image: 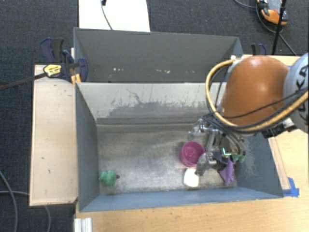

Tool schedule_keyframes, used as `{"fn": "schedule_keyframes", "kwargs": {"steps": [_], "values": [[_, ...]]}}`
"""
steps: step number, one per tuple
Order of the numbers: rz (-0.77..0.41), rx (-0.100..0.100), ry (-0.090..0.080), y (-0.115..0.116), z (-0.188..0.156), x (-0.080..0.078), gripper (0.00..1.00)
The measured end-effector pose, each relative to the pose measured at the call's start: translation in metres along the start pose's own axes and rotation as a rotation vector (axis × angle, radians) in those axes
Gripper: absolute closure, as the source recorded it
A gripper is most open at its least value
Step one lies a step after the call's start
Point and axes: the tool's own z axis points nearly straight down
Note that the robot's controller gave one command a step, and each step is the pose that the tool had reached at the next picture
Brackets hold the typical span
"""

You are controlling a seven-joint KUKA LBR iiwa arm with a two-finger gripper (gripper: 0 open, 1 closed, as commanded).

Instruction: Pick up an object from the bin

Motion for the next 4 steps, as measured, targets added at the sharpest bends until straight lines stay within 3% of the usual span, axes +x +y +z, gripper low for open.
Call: {"fn": "schedule_keyframes", "kwargs": {"steps": [1,2,3,4], "values": [[0.001,-0.001,-0.007,0.000,-0.003,-0.001,0.00],[0.025,-0.001,-0.015,-0.009,0.044,-0.005,0.00],[-0.082,0.000,-0.011,-0.022,0.106,-0.002,0.00],[0.017,-0.001,-0.009,-0.049,0.157,-0.016,0.00]]}}
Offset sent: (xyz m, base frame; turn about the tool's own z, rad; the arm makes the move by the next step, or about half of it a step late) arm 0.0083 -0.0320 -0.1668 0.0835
